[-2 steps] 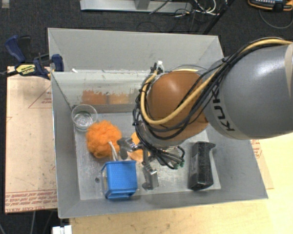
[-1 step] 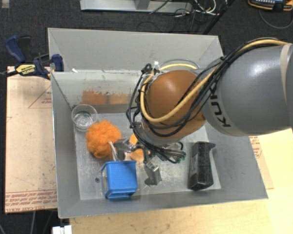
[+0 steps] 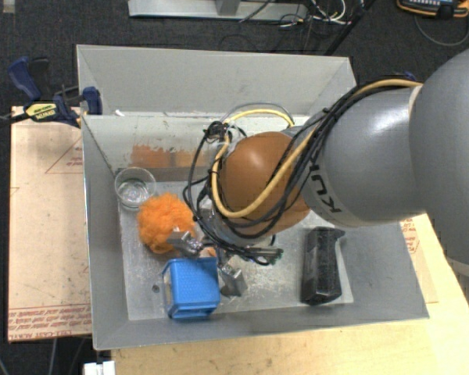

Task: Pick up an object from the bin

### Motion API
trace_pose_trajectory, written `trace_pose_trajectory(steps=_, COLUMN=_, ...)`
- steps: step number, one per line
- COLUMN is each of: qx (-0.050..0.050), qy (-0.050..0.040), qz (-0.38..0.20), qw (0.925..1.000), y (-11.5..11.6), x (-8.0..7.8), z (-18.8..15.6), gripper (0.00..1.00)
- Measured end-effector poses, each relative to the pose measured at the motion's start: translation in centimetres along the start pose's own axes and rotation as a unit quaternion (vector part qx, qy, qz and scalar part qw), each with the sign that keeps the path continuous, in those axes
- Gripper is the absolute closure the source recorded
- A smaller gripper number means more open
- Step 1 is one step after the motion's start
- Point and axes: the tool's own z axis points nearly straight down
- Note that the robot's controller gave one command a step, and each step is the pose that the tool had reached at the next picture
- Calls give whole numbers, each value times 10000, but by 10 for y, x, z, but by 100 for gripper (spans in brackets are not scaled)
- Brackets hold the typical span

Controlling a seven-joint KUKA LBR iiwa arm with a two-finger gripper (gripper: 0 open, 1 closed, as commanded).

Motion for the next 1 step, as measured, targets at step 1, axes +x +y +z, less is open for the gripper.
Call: trace_pose_trajectory(steps=1, qx=-103, qy=189, qz=-184, qw=9996, y=5, x=9, z=-5, gripper=100)
